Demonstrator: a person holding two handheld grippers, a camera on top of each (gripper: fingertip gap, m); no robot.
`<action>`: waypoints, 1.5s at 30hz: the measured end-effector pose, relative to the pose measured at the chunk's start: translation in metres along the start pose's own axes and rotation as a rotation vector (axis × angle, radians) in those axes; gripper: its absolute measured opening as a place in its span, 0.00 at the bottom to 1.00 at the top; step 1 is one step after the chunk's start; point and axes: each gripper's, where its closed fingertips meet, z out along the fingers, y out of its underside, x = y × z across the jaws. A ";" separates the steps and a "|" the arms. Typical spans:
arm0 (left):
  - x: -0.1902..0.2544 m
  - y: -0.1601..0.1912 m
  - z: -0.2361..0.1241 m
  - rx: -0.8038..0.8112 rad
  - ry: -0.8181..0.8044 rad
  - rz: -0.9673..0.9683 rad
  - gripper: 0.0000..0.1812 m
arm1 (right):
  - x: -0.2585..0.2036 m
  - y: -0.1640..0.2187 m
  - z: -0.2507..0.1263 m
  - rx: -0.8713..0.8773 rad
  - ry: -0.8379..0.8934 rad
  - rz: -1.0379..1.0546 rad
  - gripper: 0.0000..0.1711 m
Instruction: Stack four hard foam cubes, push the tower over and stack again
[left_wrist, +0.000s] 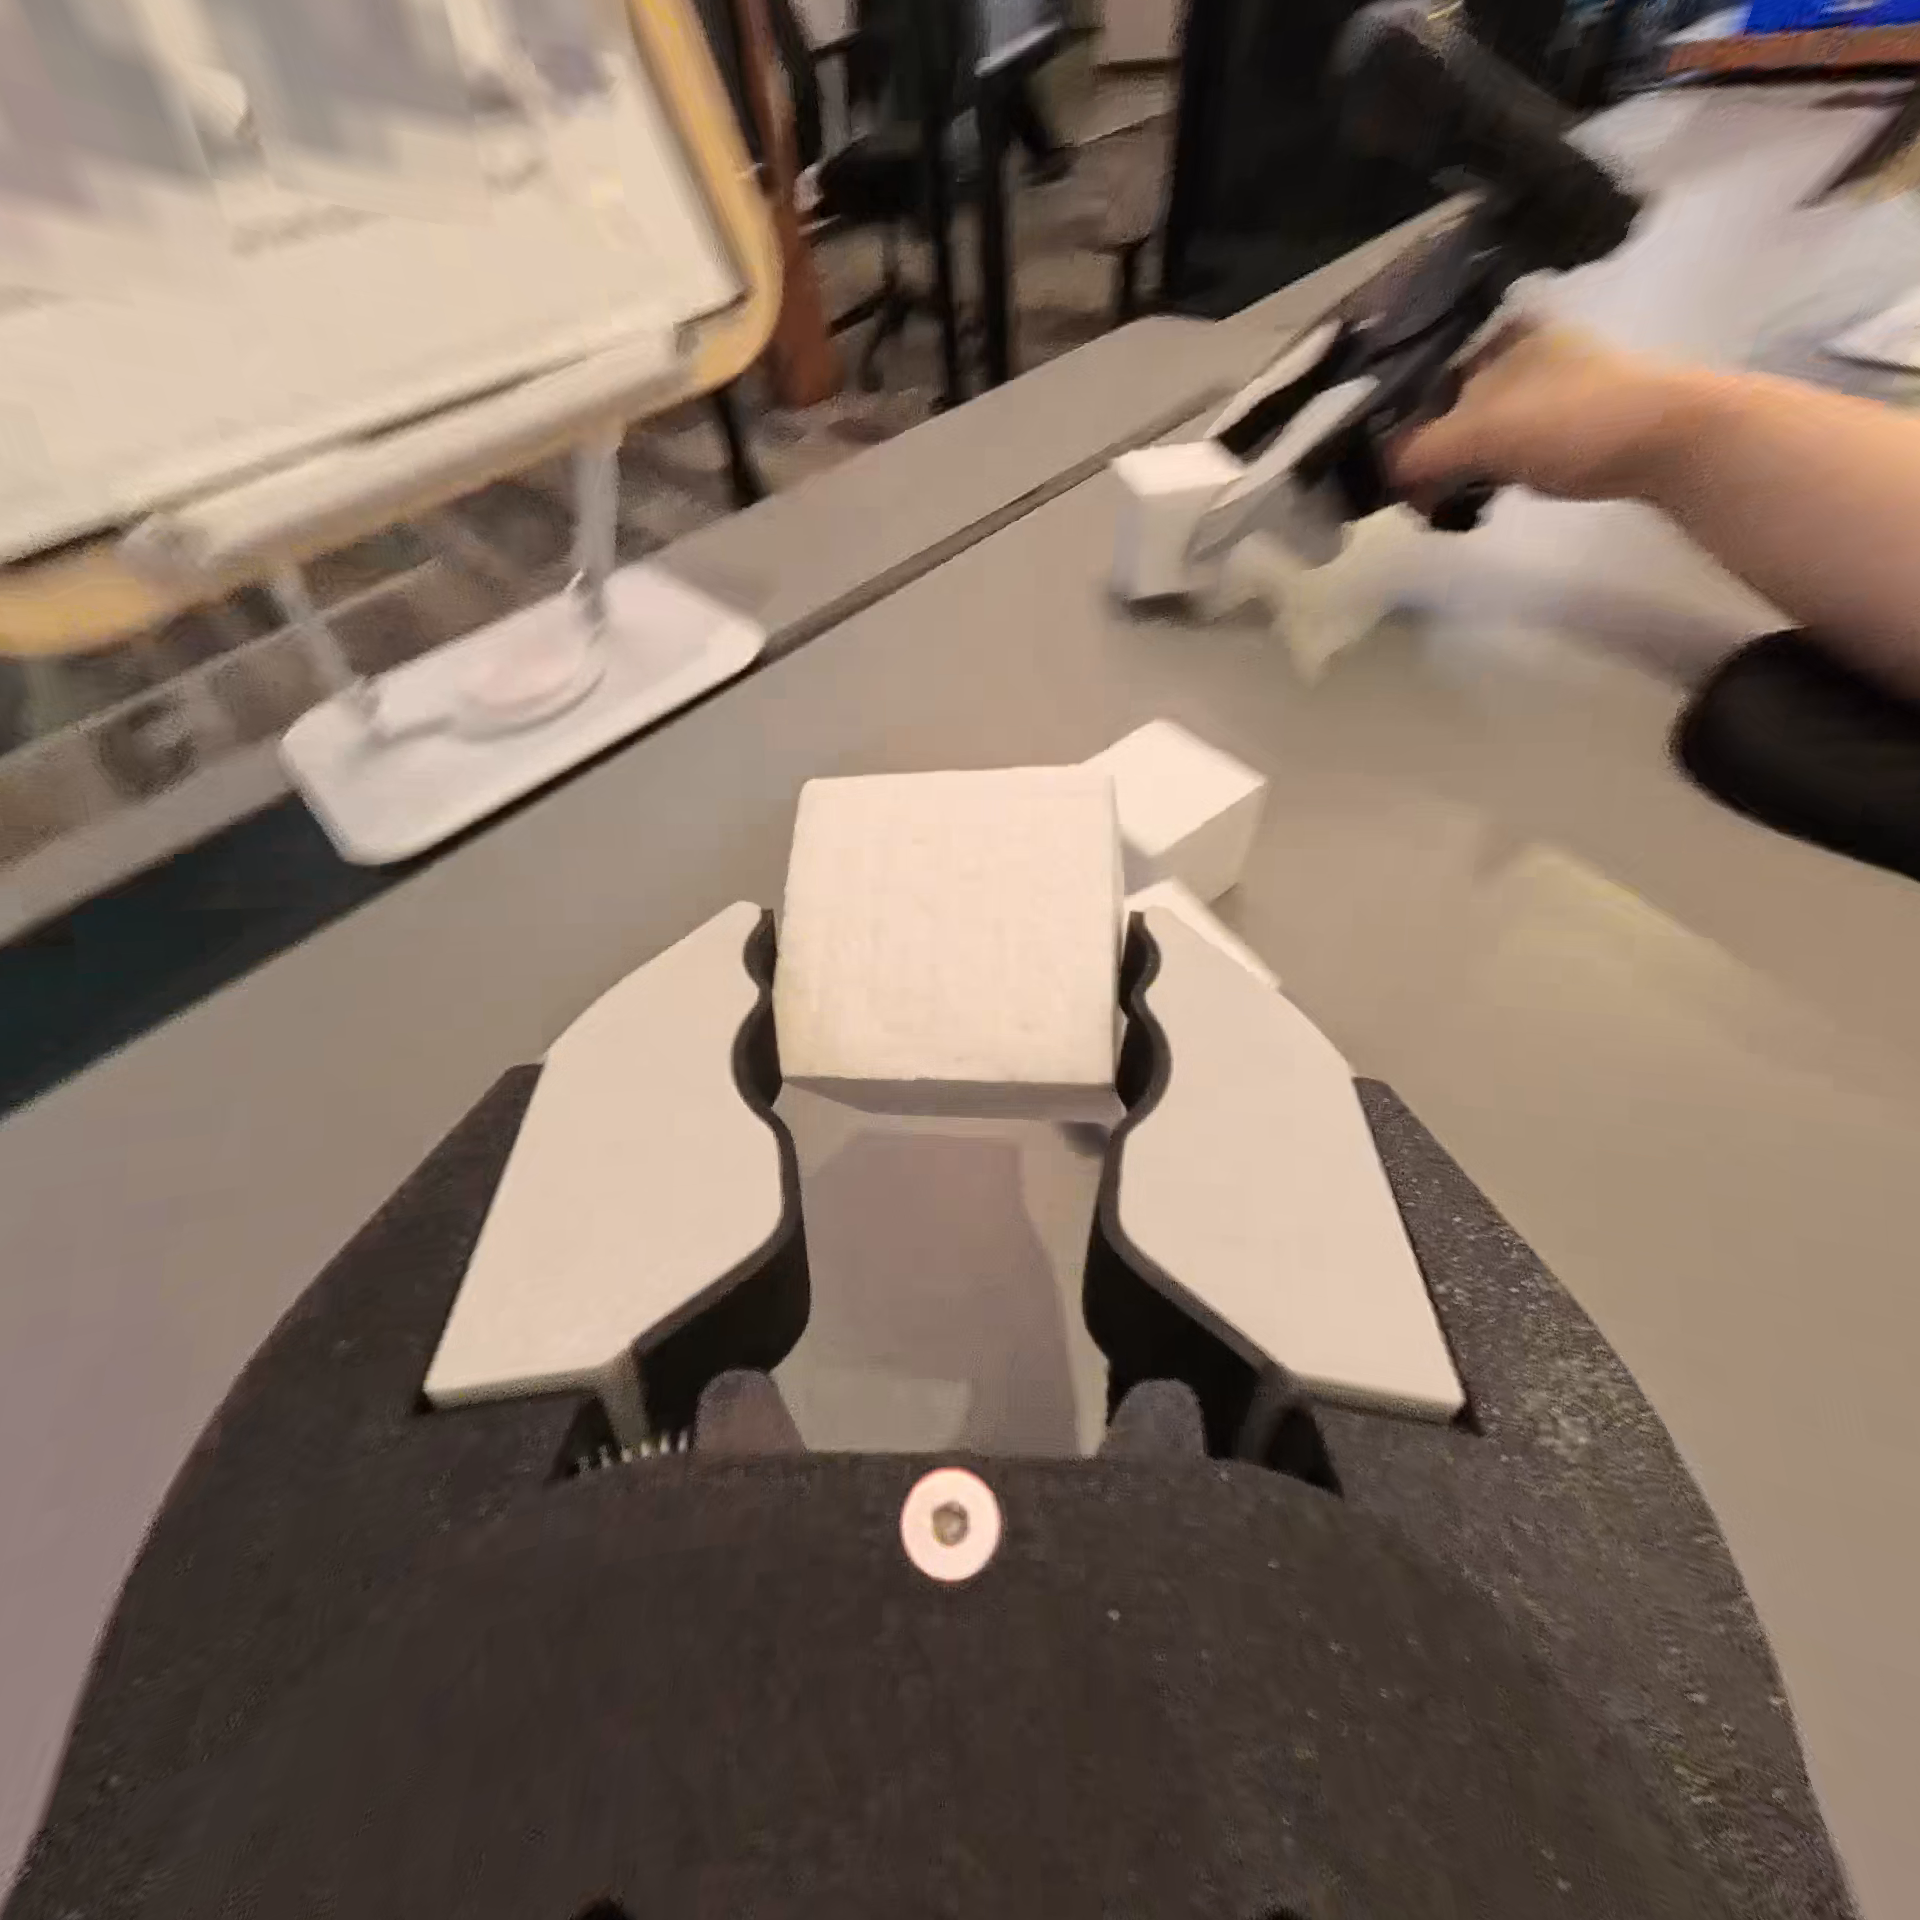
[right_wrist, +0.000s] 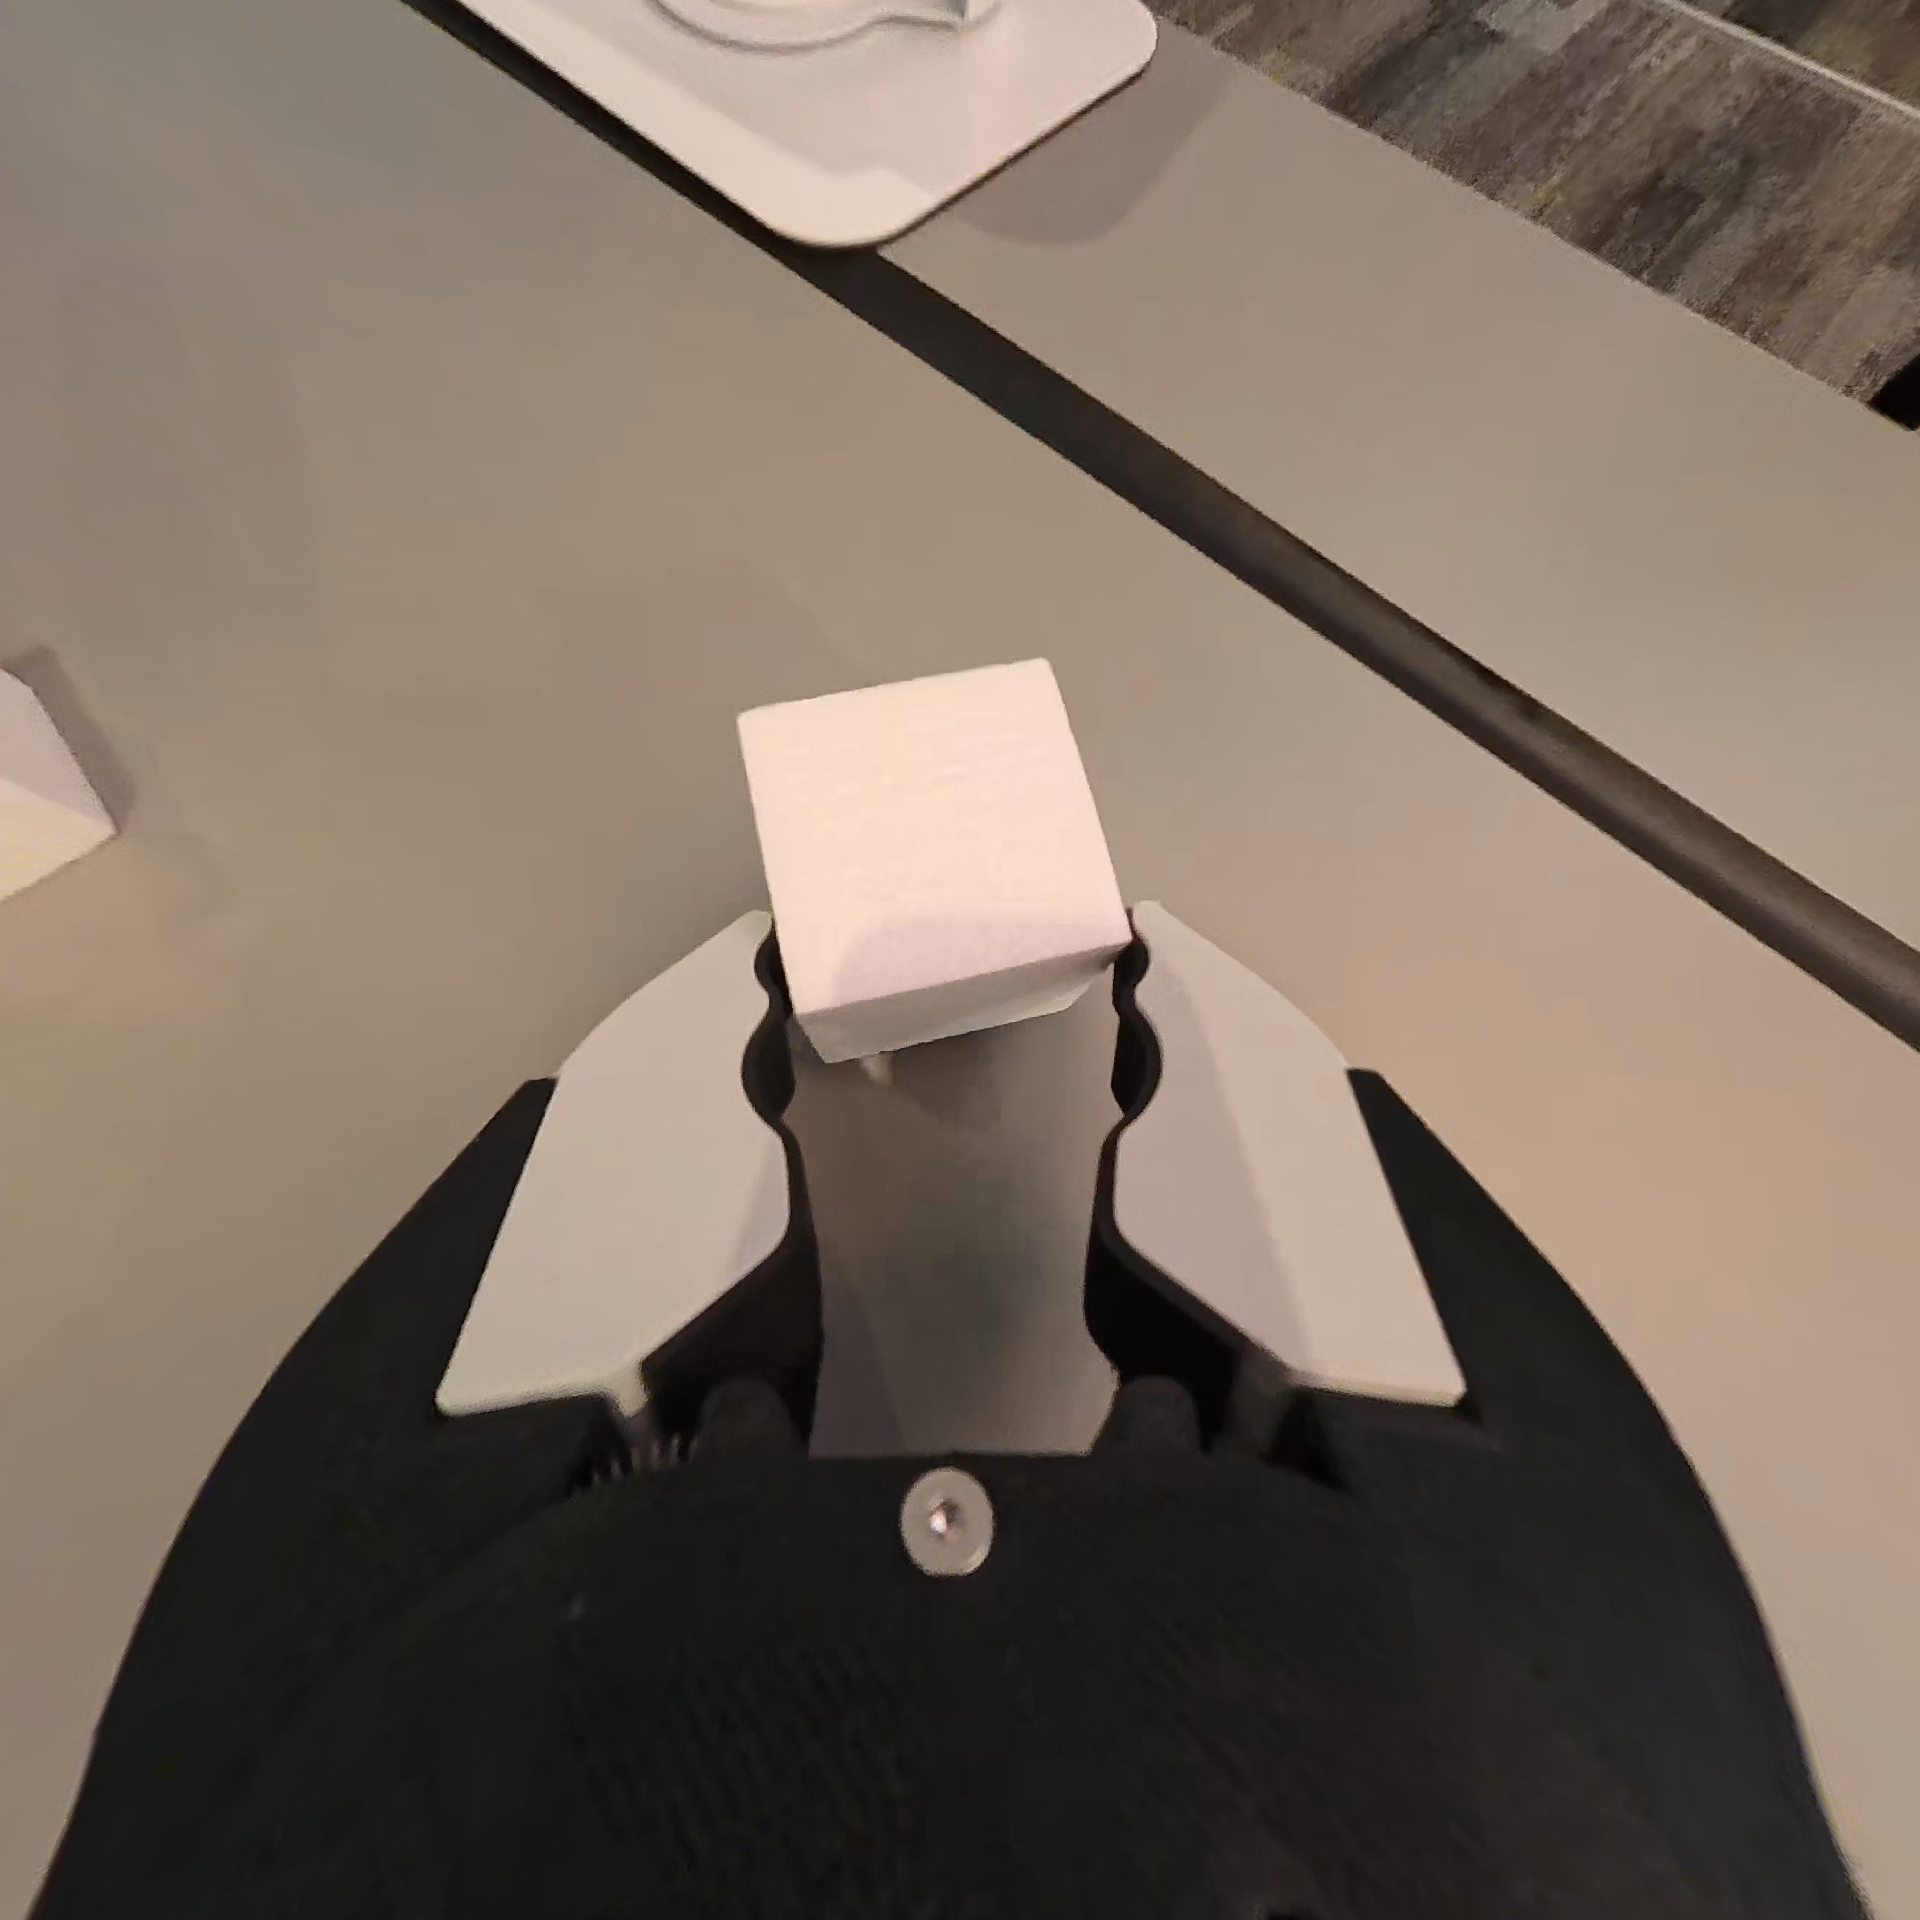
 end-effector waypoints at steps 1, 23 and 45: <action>0.011 -0.011 0.005 0.002 0.063 0.049 0.35 | -0.001 -0.002 -0.002 0.013 -0.006 0.005 0.35; 0.071 -0.007 0.125 -0.194 0.674 0.431 0.35 | 0.008 -0.002 -0.009 0.057 0.008 0.082 0.36; 0.054 0.002 0.120 -0.215 0.651 0.308 0.54 | 0.003 -0.007 -0.009 0.048 -0.029 0.059 0.36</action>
